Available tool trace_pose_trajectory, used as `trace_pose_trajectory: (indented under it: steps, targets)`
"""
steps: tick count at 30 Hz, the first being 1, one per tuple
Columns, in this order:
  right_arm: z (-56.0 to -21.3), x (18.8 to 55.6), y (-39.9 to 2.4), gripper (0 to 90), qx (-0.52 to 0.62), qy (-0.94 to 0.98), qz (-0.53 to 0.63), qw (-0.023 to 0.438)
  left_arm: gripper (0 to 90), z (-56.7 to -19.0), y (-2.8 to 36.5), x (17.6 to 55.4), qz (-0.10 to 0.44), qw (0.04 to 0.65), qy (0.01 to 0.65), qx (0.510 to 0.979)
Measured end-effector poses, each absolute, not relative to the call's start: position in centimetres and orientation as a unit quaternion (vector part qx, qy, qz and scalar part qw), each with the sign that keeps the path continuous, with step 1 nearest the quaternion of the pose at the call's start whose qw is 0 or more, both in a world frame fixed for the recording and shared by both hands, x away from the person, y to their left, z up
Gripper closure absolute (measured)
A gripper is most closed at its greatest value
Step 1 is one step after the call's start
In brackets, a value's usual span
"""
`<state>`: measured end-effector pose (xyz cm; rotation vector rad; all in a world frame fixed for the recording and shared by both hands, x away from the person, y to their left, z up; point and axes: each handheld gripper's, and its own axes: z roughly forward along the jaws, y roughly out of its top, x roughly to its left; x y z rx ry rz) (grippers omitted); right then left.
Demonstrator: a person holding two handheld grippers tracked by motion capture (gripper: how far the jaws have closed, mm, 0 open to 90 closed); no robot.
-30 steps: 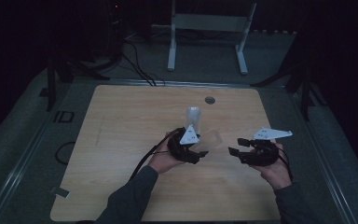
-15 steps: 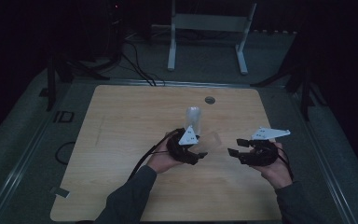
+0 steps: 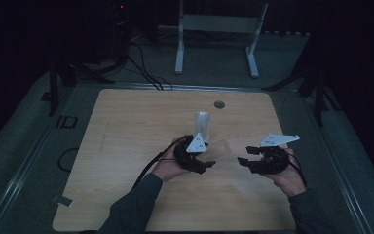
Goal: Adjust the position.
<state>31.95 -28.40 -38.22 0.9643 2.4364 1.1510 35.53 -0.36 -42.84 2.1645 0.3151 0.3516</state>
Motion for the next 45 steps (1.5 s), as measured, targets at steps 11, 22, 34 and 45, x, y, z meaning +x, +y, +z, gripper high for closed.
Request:
trace_pose_trajectory:
  steps: [11,22,34,45]
  targets:
    - [-38.0,31.9,-28.4,41.3,0.323,0.851,0.392,0.135,32.3,-42.8,-0.4,35.5,0.133,0.434,0.113,0.884]
    - [-37.6,31.9,-28.0,39.3,0.304,0.864,0.379,0.135,32.3,-42.7,-0.3,35.4,0.126,0.425,0.108,0.890]
    - [-37.3,32.1,-27.6,38.1,0.295,0.871,0.369,0.137,32.3,-42.5,-0.2,35.7,0.119,0.406,0.096,0.901]
    - [-37.2,32.1,-27.0,38.2,0.279,0.881,0.356,0.137,32.3,-42.1,-0.2,35.7,0.114,0.389,0.079,0.911]
